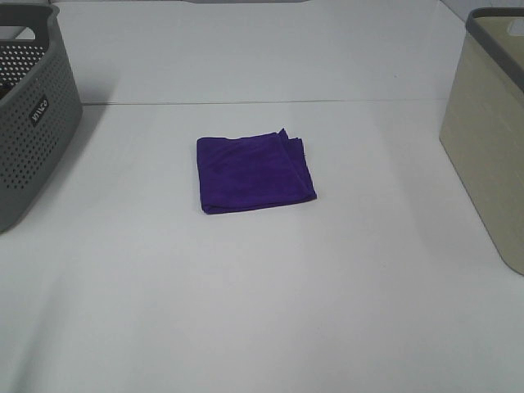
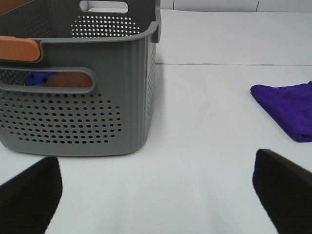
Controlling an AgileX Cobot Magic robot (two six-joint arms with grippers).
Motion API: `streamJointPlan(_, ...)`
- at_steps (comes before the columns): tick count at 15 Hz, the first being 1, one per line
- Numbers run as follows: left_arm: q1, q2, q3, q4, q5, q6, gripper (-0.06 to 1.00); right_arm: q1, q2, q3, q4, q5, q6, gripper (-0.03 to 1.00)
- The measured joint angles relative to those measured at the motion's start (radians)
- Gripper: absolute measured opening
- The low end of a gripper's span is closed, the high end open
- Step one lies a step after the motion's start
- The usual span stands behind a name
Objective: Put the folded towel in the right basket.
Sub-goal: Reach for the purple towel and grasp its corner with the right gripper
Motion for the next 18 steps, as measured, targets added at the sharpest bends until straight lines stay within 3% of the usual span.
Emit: streamJointPlan(18, 0.000, 0.000, 0.000, 0.000, 0.000, 0.000, 0.99, 0.000, 0.000, 0.000, 0.009, 0.000, 0.000, 0.97)
